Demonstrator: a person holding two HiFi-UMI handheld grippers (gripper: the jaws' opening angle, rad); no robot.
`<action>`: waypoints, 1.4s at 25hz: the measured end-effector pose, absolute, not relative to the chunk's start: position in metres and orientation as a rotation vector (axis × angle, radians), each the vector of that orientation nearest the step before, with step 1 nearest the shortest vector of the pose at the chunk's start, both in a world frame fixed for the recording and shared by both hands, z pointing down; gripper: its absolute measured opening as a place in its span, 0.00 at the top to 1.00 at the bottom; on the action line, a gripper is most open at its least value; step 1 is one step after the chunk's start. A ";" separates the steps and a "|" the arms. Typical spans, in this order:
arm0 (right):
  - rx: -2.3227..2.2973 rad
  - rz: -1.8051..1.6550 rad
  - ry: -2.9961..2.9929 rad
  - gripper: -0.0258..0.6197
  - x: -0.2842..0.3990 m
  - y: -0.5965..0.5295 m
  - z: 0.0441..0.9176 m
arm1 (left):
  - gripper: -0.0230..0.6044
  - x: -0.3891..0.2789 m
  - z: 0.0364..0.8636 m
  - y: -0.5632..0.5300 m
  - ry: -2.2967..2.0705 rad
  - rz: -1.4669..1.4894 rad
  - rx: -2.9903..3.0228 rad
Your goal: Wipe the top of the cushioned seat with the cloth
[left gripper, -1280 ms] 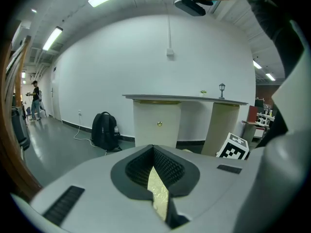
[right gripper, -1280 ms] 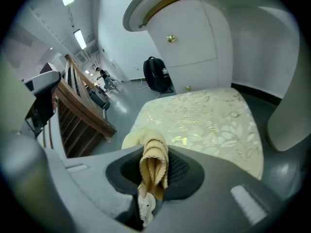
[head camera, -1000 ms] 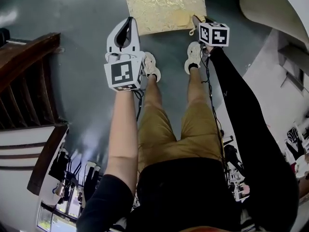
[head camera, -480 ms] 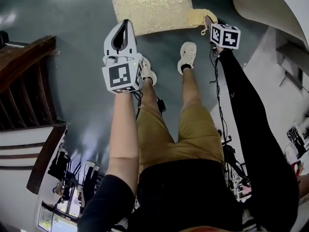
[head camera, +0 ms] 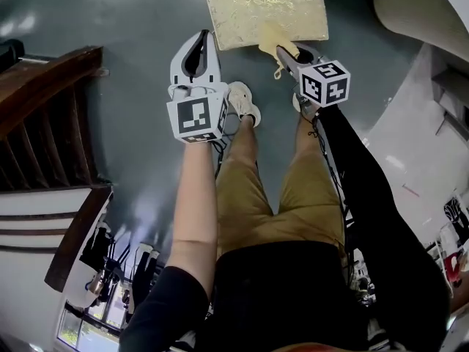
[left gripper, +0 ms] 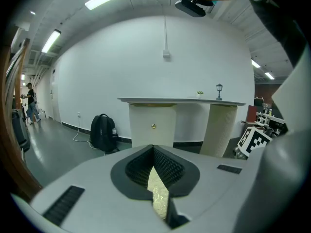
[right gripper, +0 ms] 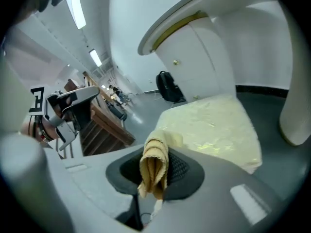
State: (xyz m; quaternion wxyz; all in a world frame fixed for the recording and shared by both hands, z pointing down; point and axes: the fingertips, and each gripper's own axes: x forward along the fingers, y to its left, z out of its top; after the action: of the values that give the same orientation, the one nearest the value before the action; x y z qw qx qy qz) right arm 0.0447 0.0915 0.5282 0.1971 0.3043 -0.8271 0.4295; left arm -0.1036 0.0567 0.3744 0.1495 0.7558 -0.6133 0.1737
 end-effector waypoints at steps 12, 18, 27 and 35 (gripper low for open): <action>0.721 1.248 -2.149 0.87 -0.110 0.118 0.600 | 0.95 -0.185 0.391 0.081 -1.788 0.562 2.142; 0.832 1.197 -2.070 0.87 -0.049 0.103 0.614 | 0.95 -0.171 0.392 0.080 -1.778 0.552 2.134; 1.062 1.158 -1.946 0.87 0.109 0.062 0.618 | 0.95 -0.109 0.393 0.052 -1.746 0.561 2.149; 1.203 1.115 -1.866 0.87 0.227 0.024 0.615 | 0.95 -0.044 0.390 0.022 -1.729 0.559 2.172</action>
State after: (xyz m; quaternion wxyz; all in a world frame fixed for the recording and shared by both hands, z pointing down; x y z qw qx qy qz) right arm 0.2269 0.0243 0.6147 0.3226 0.4581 -0.7110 0.4248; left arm -0.0444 0.0221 0.3903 0.1542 0.7578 -0.6033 0.1949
